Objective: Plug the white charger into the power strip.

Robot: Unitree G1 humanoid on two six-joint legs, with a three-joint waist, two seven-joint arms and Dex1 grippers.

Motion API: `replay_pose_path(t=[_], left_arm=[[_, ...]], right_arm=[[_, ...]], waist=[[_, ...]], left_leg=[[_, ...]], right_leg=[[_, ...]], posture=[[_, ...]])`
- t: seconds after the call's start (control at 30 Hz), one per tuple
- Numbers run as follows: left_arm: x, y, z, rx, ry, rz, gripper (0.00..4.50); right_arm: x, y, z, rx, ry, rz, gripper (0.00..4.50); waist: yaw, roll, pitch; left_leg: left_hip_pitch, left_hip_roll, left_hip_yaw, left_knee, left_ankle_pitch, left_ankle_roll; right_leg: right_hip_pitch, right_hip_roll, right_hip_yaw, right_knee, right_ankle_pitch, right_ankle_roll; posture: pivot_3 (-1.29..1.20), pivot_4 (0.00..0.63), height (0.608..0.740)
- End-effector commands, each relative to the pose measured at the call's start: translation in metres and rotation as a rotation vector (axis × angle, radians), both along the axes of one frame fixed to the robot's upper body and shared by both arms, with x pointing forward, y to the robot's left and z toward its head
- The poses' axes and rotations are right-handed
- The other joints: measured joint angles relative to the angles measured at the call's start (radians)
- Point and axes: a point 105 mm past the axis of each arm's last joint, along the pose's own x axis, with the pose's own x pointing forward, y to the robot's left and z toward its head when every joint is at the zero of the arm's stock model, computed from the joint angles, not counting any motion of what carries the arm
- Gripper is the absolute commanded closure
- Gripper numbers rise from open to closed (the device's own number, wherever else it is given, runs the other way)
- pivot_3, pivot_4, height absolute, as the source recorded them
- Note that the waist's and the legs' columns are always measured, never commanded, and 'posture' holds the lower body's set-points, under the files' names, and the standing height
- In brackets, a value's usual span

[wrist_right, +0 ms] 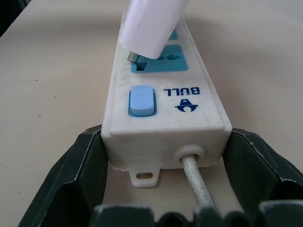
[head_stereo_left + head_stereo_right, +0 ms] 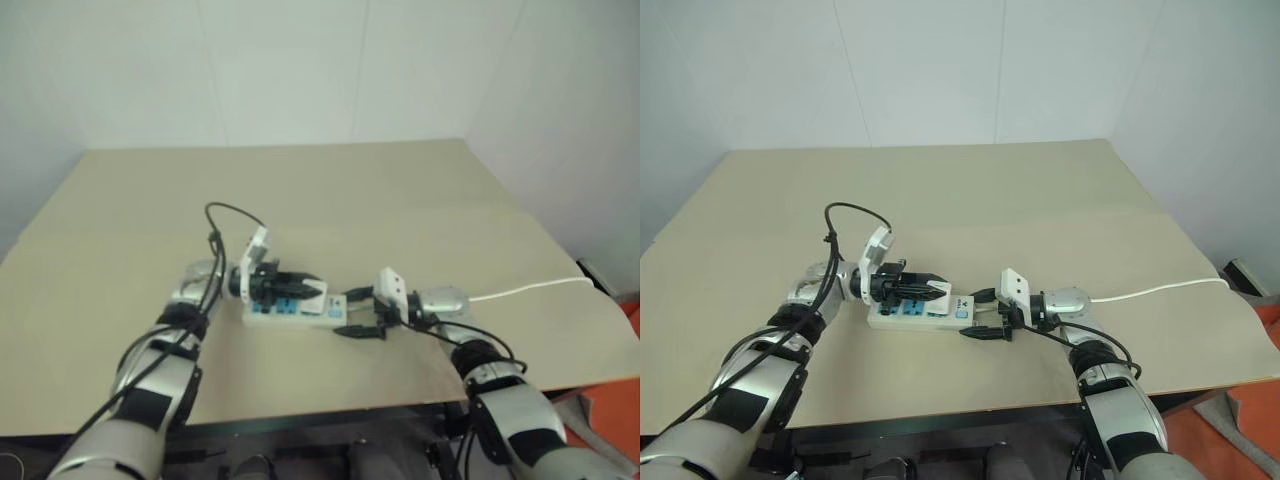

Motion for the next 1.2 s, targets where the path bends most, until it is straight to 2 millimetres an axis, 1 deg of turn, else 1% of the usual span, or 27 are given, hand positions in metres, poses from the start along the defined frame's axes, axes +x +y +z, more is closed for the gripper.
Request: replay_pose_path(t=[0.03,0.2,0.3,0.43,0.57,0.8,1.2], left_arm=[[0.002,-0.002,-0.001,0.034,-0.026,-0.002,3.49],[0.002,-0.001,-0.01,0.088,-0.031,0.001,3.49],[0.001,-0.003,-0.014,0.106,-0.05,-0.013,3.49],[0.001,-0.007,-0.011,0.022,-0.072,0.007,3.49],[0.001,-0.002,-0.014,-0.004,-0.078,0.031,3.49],[-0.003,0.012,-0.026,0.041,-0.095,0.05,3.49],[-0.006,0.023,-0.034,0.12,-0.131,0.044,3.49]], right_arm=[[-0.006,-0.002,-0.012,-0.05,0.027,0.021,1.07],[-0.005,-0.003,-0.011,-0.056,0.023,0.015,1.07],[-0.004,-0.003,-0.011,-0.056,0.018,0.012,1.07],[-0.004,-0.004,-0.012,-0.052,0.011,0.003,1.07],[-0.004,-0.006,-0.011,-0.049,0.005,-0.004,1.07],[-0.003,-0.008,-0.01,-0.049,-0.003,-0.004,1.07],[-0.006,-0.008,-0.008,-0.044,-0.015,0.008,1.07]], waist=[[0.0,0.0,0.0],[0.003,0.0,0.0],[0.006,0.0,0.0],[0.013,0.0,-0.001],[0.017,-0.001,-0.001],[0.016,0.0,-0.002],[0.015,0.0,-0.002]], left_leg=[[0.0,0.0,0.0,0.0,0.0,0.0],[0.0,0.0,0.0,0.0,0.0,0.0],[0.001,0.0,0.0,0.0,0.0,0.0],[0.002,0.0,0.0,0.0,0.0,0.0],[0.003,0.0,0.0,0.0,0.0,0.0],[0.004,0.0,0.0,0.0,0.0,0.0],[0.009,0.0,0.0,-0.002,0.0,0.0]], right_leg=[[0.0,0.0,0.0,0.0,0.0,0.0],[0.0,0.0,0.0,-0.001,0.0,0.0],[0.001,0.0,0.0,-0.001,0.0,0.0],[0.002,0.0,0.0,-0.001,0.0,0.0],[0.003,0.0,0.0,-0.001,0.0,0.001],[0.003,0.0,0.0,-0.001,0.0,0.001],[0.009,0.0,0.0,-0.003,0.0,0.001]], posture=[[0.0,0.15,0.74],[0.0,0.15,0.74],[0.0,0.15,0.74],[0.0,0.15,0.74],[0.0,0.15,0.74],[0.0,0.15,0.74],[0.0,0.15,0.74]])
